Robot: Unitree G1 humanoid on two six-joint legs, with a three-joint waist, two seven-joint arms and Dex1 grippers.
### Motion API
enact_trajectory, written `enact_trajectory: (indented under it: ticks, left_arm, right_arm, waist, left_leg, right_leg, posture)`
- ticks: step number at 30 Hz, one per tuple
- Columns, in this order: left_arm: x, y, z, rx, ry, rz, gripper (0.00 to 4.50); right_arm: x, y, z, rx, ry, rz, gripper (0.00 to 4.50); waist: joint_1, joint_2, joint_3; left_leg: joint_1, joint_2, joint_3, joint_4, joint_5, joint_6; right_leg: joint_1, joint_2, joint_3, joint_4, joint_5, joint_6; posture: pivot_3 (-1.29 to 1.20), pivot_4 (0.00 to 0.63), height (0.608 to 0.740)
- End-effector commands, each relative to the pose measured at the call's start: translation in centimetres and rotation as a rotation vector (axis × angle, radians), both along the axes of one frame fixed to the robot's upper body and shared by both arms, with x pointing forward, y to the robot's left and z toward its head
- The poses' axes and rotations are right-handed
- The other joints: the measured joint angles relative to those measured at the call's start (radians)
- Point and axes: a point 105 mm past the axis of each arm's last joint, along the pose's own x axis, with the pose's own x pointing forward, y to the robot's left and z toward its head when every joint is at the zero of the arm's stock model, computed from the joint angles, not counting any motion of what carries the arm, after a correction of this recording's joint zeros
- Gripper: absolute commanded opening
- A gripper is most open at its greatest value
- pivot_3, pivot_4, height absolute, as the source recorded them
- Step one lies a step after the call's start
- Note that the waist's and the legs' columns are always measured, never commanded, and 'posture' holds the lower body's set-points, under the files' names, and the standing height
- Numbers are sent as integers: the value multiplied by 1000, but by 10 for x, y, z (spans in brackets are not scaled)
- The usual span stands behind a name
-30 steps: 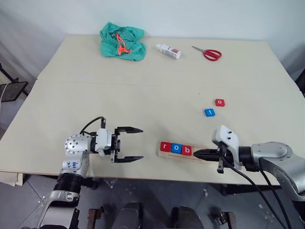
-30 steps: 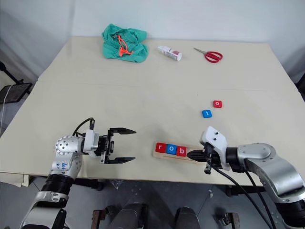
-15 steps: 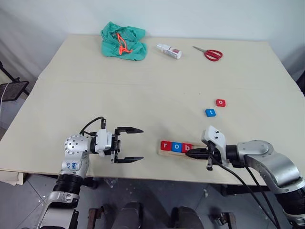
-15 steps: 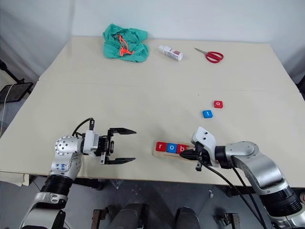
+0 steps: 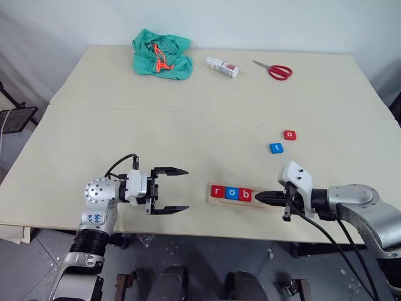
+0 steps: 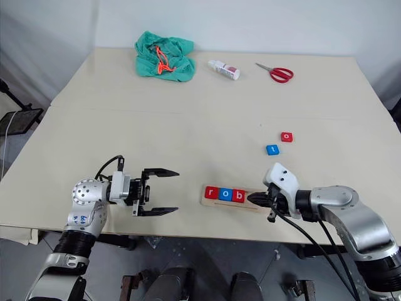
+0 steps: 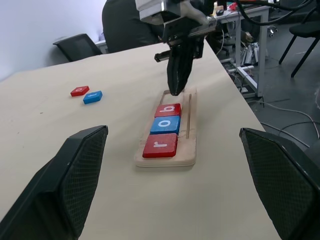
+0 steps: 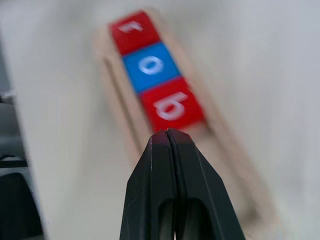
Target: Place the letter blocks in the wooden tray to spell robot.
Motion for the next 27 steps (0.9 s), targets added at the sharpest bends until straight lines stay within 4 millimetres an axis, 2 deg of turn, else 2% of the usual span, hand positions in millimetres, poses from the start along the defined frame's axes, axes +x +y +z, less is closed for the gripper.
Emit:
enact_trajectory:
  ticks: [1,11,17,22,27]
  left_arm:
    - [1,-2,5,-8,-26,-4,4500]
    - [0,3,5,-4,-26,14,4500]
    - [0,1,5,-8,-27,16,4500]
    - [1,0,5,-8,-28,15,4500]
    - [2,-1,5,-9,-25,9,4500]
  right_arm:
    - [4,7,1,-1,-34,19,32]
    - [7,21,-4,33,-33,49,32]
    - [7,22,-8,37,-28,49,32]
    - [7,11,2,38,-56,5,32]
    - [2,-9,14,57,-84,-76,32]
  waist:
    - [0,0,0]
    - [-1,0,0]
    - [-1,0,0]
    - [-1,0,0]
    - [3,0,0]
  left_leg:
    - [0,0,0,0,0,0]
    - [0,0,0,0,0,0]
    - [0,0,0,0,0,0]
    - [0,0,0,0,0,0]
    - [0,-1,0,0,0,0]
  right_leg:
    - [0,0,0,0,0,0]
    - [0,0,0,0,0,0]
    - [0,0,0,0,0,0]
    - [0,0,0,0,0,0]
    - [0,-1,0,0,0,0]
  posture:
    - [0,150,740]
    - [0,150,740]
    - [0,150,740]
    - [0,150,740]
    - [0,150,740]
